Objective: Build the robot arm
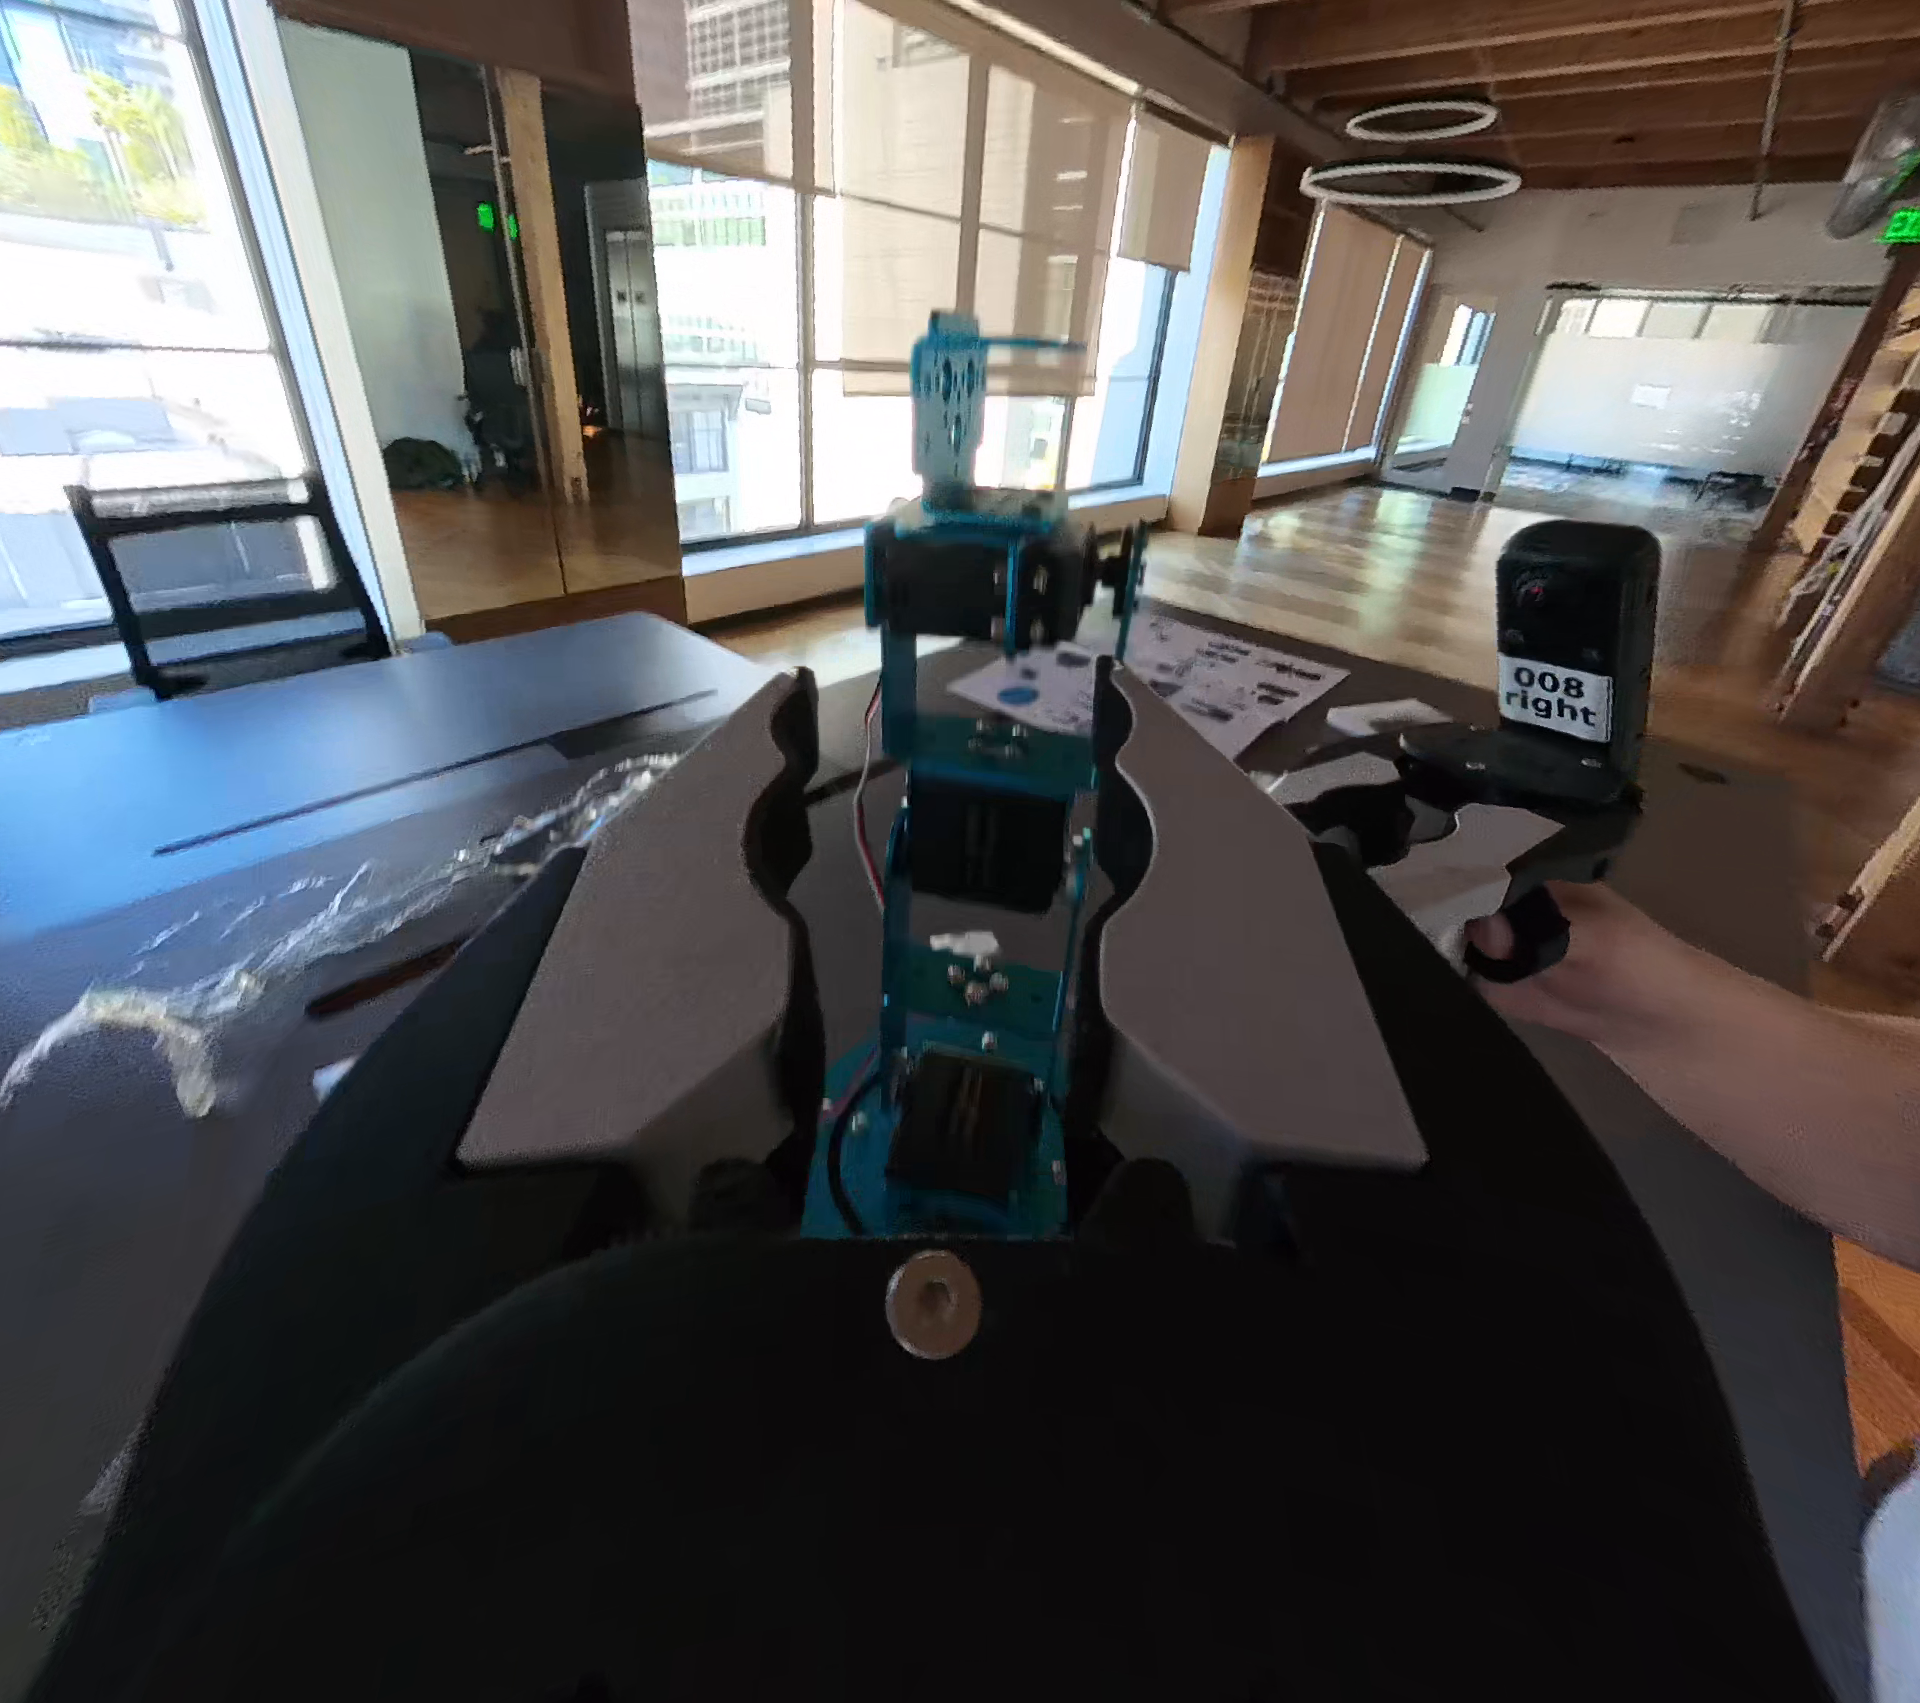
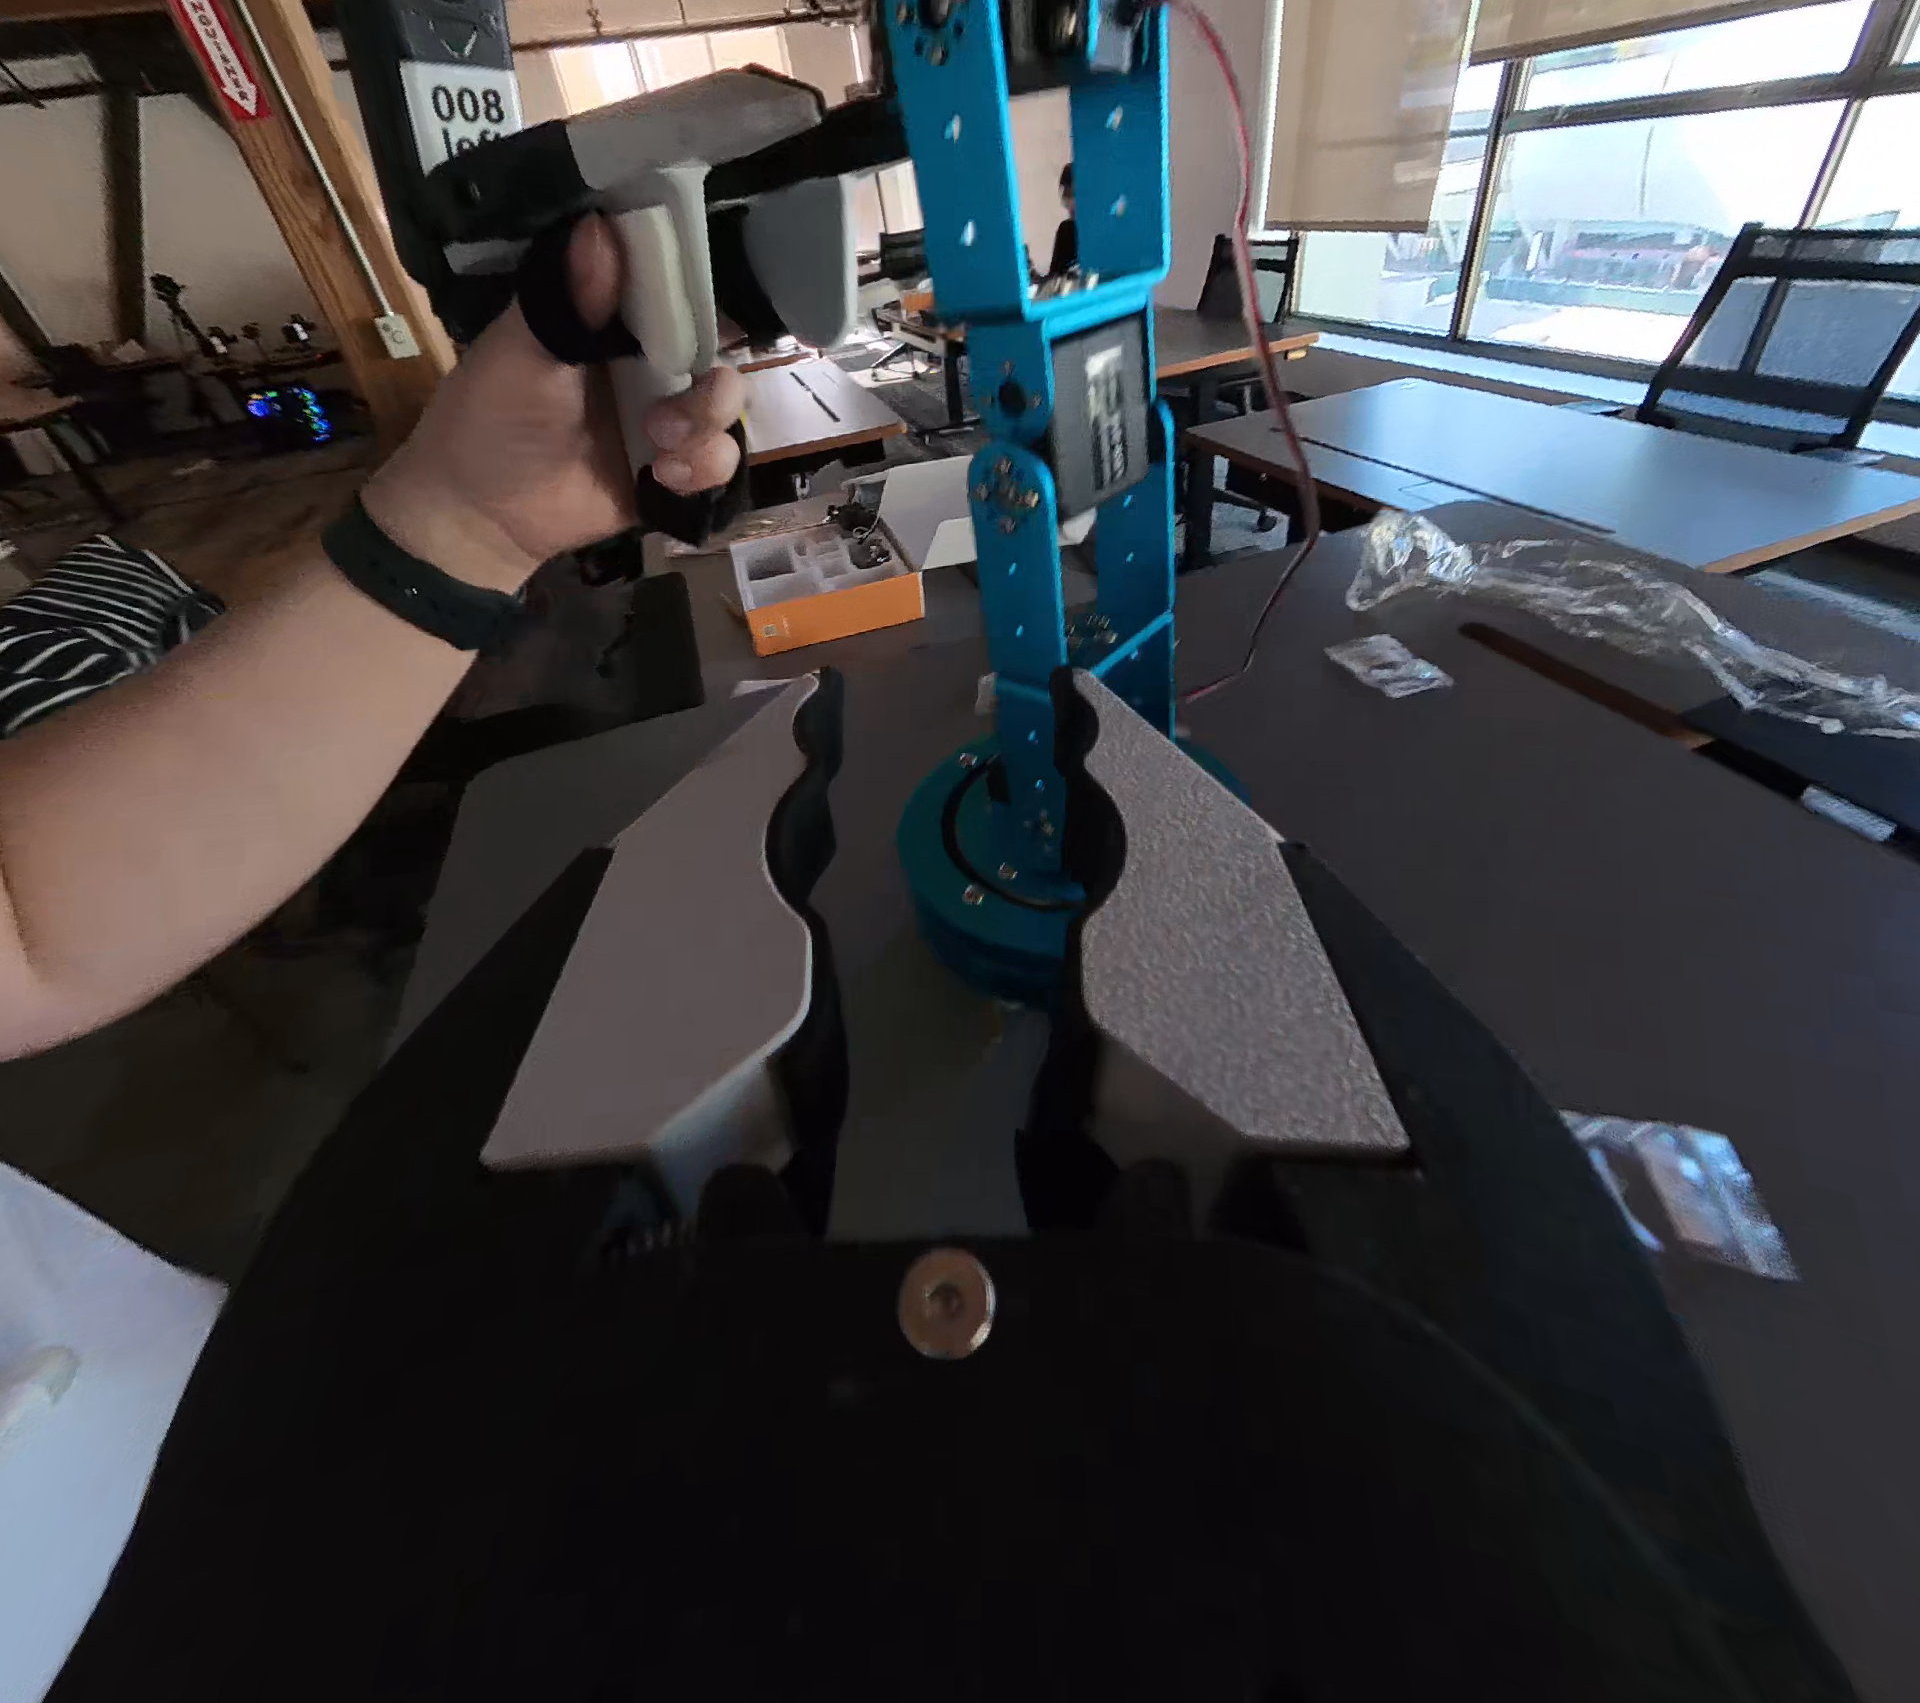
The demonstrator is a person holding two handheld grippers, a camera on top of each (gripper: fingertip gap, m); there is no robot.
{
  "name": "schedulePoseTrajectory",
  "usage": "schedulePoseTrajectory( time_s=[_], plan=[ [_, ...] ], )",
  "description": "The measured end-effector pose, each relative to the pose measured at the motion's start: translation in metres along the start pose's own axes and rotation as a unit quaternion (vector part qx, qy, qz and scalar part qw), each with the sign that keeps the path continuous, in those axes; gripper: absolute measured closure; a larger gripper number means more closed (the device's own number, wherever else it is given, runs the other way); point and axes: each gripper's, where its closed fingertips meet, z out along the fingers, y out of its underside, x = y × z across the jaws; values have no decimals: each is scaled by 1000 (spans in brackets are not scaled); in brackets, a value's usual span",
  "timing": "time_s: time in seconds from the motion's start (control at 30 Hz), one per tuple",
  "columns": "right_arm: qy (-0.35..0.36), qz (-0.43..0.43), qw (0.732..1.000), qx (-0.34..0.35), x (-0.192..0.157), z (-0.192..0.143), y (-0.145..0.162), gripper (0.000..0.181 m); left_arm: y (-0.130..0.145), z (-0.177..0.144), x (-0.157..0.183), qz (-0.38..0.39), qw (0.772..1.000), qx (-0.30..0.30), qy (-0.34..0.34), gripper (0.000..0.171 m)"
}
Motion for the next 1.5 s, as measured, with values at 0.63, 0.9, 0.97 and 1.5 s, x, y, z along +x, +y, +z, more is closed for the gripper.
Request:
schedulePoseTrajectory(
  time_s=[0.63, 0.9, 0.97, 1.5],
  plan=[
    [78, 25, 993, -88, -45, -39, 109, 140, 225, -96, 97, 103, 892, -414, 149, 126],
    [152, 40, 986, -62, -59, -41, 113, 140, 261, -113, 86, 212, 839, -473, 168, 155],
    [160, 43, 984, -61, -68, -43, 113, 140, 262, -113, 87, 203, 847, -464, 160, 155],
    [-41, -149, 986, 56, -5, 26, -65, 125, 13, -28, -10, 8, 997, -75, -9, 104]
  ],
)
